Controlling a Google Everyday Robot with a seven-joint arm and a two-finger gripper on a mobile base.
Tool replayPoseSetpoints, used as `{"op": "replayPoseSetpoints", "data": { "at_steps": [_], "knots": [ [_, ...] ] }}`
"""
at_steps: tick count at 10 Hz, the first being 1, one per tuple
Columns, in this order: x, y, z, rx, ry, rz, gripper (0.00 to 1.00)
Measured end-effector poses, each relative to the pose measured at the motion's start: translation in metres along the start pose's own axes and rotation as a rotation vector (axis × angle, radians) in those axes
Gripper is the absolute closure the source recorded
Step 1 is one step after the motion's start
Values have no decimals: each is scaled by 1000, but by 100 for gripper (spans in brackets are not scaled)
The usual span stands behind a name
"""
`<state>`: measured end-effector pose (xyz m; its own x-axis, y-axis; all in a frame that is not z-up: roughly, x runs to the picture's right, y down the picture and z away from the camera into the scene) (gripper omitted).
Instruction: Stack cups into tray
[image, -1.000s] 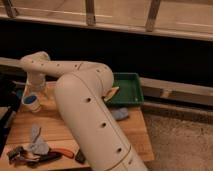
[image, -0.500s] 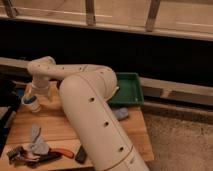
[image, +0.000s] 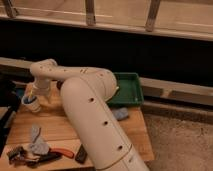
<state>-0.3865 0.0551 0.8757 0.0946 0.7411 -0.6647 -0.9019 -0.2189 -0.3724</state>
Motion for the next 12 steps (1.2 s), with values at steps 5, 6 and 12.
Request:
{"op": "replayPoseSetpoints", "data": {
  "at_steps": [5,6,12],
  "knots": [
    [4,8,-5,-19,6,-23,97],
    [5,13,-13,-25,4,-34,100],
    [4,42,-145,59,-134,-71,100]
  ]
}}
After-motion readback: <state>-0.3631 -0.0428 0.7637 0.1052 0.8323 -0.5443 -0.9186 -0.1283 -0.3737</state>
